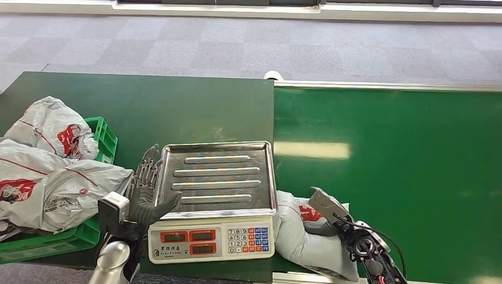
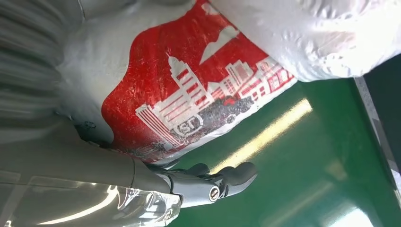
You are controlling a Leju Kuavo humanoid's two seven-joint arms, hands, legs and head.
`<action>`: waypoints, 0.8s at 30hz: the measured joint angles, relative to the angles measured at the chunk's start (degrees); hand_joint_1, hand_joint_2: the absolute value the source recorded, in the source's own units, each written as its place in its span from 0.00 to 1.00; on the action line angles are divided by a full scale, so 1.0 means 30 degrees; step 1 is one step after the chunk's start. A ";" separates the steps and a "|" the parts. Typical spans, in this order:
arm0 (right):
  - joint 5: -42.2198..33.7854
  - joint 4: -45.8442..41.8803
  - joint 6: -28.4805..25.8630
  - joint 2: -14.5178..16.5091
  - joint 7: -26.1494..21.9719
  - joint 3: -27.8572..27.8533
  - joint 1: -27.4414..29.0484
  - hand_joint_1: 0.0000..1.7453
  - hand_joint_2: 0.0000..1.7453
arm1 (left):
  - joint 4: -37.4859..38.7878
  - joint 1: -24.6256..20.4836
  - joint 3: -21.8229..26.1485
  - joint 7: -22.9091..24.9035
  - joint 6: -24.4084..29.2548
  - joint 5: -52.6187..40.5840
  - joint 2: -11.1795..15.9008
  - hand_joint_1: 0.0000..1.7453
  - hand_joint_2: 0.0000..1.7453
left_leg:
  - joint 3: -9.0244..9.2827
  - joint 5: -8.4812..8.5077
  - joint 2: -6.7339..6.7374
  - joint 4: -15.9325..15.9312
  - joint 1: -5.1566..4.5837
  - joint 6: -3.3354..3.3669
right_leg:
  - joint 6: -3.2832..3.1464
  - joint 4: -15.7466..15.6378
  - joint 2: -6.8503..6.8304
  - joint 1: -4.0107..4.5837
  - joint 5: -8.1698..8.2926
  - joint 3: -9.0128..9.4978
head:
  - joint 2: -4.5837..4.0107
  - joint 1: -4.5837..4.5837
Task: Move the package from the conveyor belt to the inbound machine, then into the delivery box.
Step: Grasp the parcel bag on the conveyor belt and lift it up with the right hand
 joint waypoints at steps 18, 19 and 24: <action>-0.0772 -0.0956 -0.1146 -0.0067 -0.1050 0.0441 0.0585 1.00 1.00 | -0.0011 0.0044 -0.0127 0.0020 -0.0007 0.0244 0.0000 0.00 1.00 | 0.0019 -0.0010 -0.0001 0.0000 0.0005 0.0010 | -0.0003 0.0001 0.0004 0.0005 -0.0004 0.0049 | 0.0000 -0.0002; -0.0798 -0.1049 -0.1400 -0.0055 -0.1182 0.0443 0.0662 1.00 1.00 | -0.0024 0.0071 -0.0120 0.0020 -0.0007 0.0248 0.0000 0.00 1.00 | 0.0008 -0.0009 -0.0003 0.0000 0.0005 0.0010 | -0.0003 0.0002 0.0001 0.0005 -0.0004 0.0047 | 0.0000 -0.0002; -0.0965 -0.1390 -0.2307 0.0066 -0.1703 0.0443 0.0915 1.00 1.00 | -0.0144 0.0281 -0.0075 0.0016 -0.0015 0.0249 0.0000 0.00 1.00 | -0.0050 -0.0006 -0.0006 0.0001 0.0004 0.0011 | -0.0002 0.0004 -0.0003 0.0004 -0.0004 0.0003 | 0.0000 0.0000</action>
